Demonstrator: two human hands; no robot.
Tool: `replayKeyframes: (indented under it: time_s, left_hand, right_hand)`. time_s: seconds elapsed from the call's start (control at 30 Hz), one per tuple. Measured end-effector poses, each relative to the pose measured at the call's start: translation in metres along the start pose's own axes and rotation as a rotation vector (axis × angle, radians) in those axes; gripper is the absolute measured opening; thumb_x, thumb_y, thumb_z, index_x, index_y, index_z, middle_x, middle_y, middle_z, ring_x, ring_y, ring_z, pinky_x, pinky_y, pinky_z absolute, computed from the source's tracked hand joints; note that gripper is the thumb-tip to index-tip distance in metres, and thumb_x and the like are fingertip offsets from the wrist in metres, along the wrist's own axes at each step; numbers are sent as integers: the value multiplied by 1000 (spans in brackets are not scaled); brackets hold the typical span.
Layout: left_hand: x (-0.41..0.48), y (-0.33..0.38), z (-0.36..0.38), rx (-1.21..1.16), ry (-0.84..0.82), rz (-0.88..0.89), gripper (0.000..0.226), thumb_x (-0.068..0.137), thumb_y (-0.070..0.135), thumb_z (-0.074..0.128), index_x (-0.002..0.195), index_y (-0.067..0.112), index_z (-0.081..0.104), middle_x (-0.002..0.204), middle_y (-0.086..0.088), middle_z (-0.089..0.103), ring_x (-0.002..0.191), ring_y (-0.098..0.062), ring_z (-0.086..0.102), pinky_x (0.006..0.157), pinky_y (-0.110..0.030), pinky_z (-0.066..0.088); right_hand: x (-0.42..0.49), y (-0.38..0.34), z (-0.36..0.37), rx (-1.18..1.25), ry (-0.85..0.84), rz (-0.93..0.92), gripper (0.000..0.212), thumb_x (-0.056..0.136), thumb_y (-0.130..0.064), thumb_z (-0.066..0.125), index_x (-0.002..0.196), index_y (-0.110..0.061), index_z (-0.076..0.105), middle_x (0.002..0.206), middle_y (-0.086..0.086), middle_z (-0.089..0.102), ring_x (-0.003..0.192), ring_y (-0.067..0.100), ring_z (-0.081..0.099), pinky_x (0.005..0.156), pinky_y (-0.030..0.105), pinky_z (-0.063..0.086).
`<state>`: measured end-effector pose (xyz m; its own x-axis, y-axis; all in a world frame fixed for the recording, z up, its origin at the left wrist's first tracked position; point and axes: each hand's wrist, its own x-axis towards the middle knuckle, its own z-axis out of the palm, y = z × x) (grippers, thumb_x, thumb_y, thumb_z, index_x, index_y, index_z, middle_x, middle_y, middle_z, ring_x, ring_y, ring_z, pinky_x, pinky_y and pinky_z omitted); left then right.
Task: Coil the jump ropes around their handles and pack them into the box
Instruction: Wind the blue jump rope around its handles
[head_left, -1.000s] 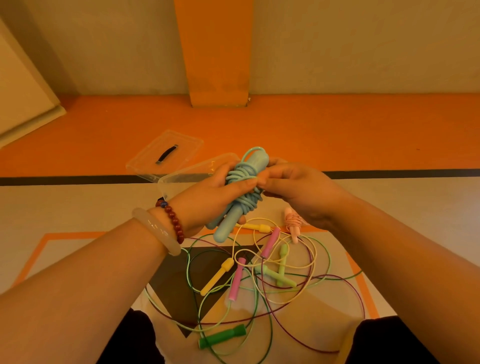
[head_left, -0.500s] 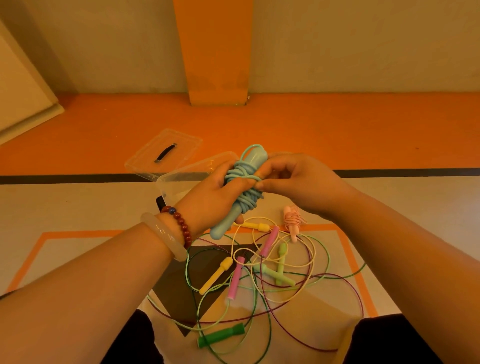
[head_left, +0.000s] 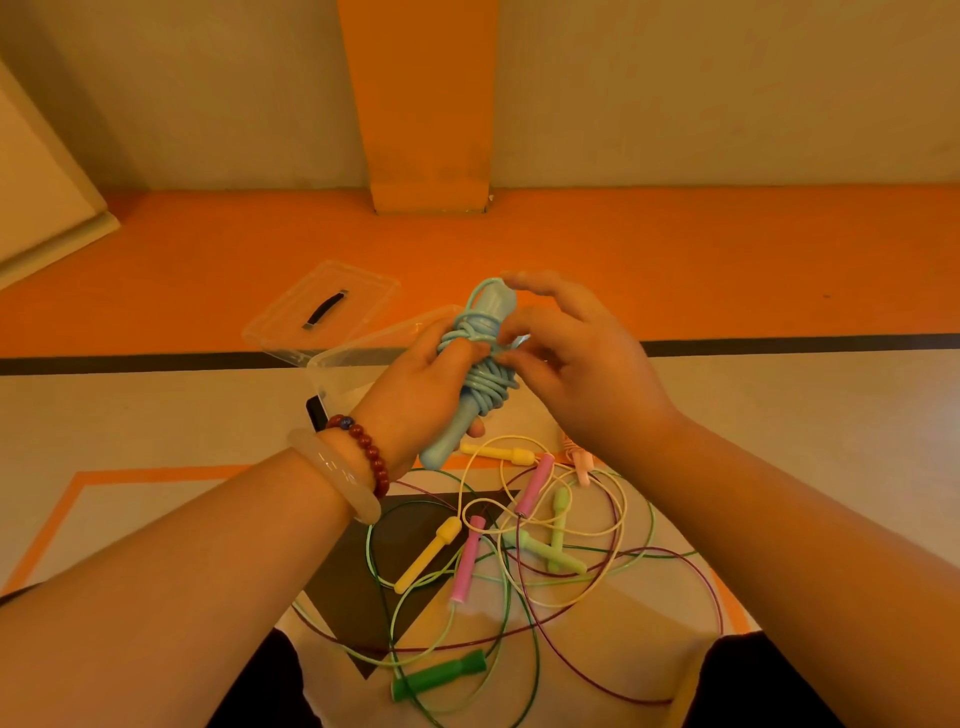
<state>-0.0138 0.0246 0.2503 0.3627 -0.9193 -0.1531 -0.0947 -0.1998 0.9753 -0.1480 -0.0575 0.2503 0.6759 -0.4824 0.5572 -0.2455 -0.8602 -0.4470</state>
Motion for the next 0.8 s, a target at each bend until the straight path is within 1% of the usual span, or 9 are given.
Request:
replayKeyframes:
  time_s: [0.07, 0.23, 0.37, 0.47, 0.57, 0.63, 0.67, 0.73, 0.8]
  left_hand:
    - [0, 0, 0, -3, -6, 8, 31, 101, 25, 40, 130, 17, 48, 76, -8, 64, 46, -15, 59, 38, -20, 41]
    - [0, 0, 1, -68, 30, -19, 30, 101, 29, 41, 127, 18, 50, 80, -10, 65, 46, -15, 59, 39, -20, 41]
    - [3, -3, 0, -56, 28, -32, 31, 100, 25, 45, 130, 21, 45, 85, -11, 64, 46, -11, 60, 38, -20, 42]
    - [2, -2, 0, -104, -24, -79, 33, 99, 27, 48, 131, 20, 45, 85, -11, 64, 49, -17, 61, 40, -21, 44]
    - [3, 0, -6, -147, -81, -136, 31, 99, 30, 48, 127, 18, 47, 84, -9, 65, 51, -18, 62, 41, -22, 45]
    - [3, 1, -8, -147, -114, -179, 32, 99, 32, 47, 126, 16, 49, 81, -8, 66, 51, -18, 62, 41, -22, 45]
    - [2, 0, -8, -155, -126, -199, 33, 99, 34, 47, 126, 15, 49, 79, -8, 66, 50, -18, 62, 41, -22, 45]
    - [0, -1, -6, -167, -131, -205, 33, 98, 36, 46, 124, 15, 50, 78, -7, 65, 49, -16, 61, 40, -21, 44]
    - [-2, -3, -3, -156, -115, -163, 33, 98, 37, 46, 124, 17, 50, 78, -6, 65, 48, -15, 61, 40, -20, 44]
  right_hand:
    - [-3, 0, 3, -104, 44, -83, 11, 90, -20, 58, 95, -16, 67, 136, 10, 47, 74, 12, 57, 56, 39, 52]
    - [-9, -7, 8, -220, 71, -103, 21, 91, -25, 52, 102, -16, 69, 138, 6, 36, 71, 19, 59, 47, 40, 51]
    - [-9, -9, 14, -284, 42, -18, 19, 90, -24, 57, 93, -11, 70, 129, 11, 51, 64, 23, 54, 44, 40, 49]
    - [-6, -8, 15, -154, 24, 81, 12, 90, -18, 59, 88, -9, 67, 126, 8, 51, 70, 18, 57, 52, 38, 50]
    - [-2, -7, 13, 50, -52, 226, 10, 93, -15, 59, 85, -20, 59, 135, 0, 41, 72, -10, 40, 63, 13, 38]
    - [1, -6, 12, 143, -149, 305, 18, 95, -15, 57, 81, -26, 54, 136, -5, 35, 70, -9, 40, 65, 5, 37]
    - [2, -6, 12, 188, -190, 337, 21, 96, -17, 56, 78, -29, 53, 136, -7, 34, 69, -4, 44, 68, 8, 40]
    - [4, -6, 10, 271, -236, 395, 22, 95, -20, 57, 76, -30, 55, 135, -9, 33, 71, 4, 49, 71, 26, 49]
    - [6, -5, 5, 341, -245, 441, 18, 92, -21, 62, 75, -25, 60, 134, -9, 34, 69, 2, 50, 68, 27, 47]
